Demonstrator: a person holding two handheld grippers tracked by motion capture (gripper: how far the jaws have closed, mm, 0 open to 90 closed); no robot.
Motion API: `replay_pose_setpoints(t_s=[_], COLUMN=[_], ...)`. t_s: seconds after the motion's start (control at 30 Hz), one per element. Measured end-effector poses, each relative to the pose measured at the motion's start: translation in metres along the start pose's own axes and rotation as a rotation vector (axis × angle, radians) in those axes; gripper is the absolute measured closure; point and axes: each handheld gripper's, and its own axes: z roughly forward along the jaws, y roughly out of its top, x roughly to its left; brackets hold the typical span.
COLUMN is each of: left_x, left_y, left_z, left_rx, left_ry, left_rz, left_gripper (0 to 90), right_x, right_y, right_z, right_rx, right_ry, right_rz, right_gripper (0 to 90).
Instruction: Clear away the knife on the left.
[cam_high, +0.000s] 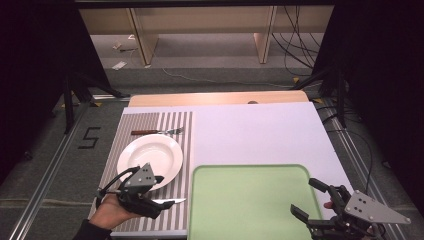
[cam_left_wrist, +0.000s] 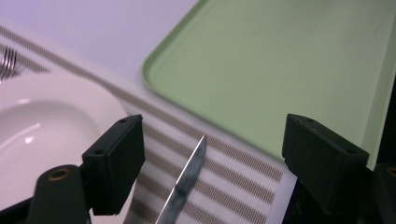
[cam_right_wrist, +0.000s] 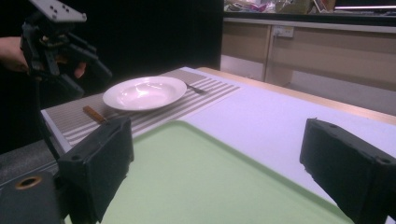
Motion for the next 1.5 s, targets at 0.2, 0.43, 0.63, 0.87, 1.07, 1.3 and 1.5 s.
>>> replay_pose_setpoints(t_s=[0.2, 0.43, 0.63, 0.87, 1.07, 1.3, 1.5], left_x=[0.006, 0.013, 0.019, 0.028, 0.042, 0.046, 0.047], left_y=[-0.031, -0.046, -0.053, -0.061, -0.07, -0.067, -0.065], left_z=[0.002, -0.007, -0.005, -0.006, -0.003, 0.011, 0.021], left_rx=[0.068, 0.161, 0.243, 0.293, 0.367, 0.434, 0.477], left_ry=[0.026, 0.048, 0.064, 0.082, 0.116, 0.122, 0.1], left_rz=[-0.04, -0.054, -0.053, -0.081, -0.104, -0.082, -0.062], left_gripper=[21.3, 22.5, 22.5, 22.8, 23.9, 25.7, 27.2], right_x=[-0.001, 0.0, 0.0, 0.0, 0.001, 0.0, 0.001], right_y=[-0.001, 0.0, 0.0, 0.0, 0.0, -0.001, -0.001], right_z=[0.001, 0.001, 0.001, 0.002, 0.002, 0.003, 0.003], right_rx=[-0.001, 0.0, 0.005, 0.002, 0.008, 0.009, 0.009], right_ry=[-0.001, -0.001, 0.002, 0.004, 0.008, 0.008, 0.011], right_rz=[0.002, -0.003, -0.002, -0.001, -0.004, -0.003, -0.007], right_gripper=[10.9, 11.1, 11.4, 11.5, 11.6, 11.9, 12.0])
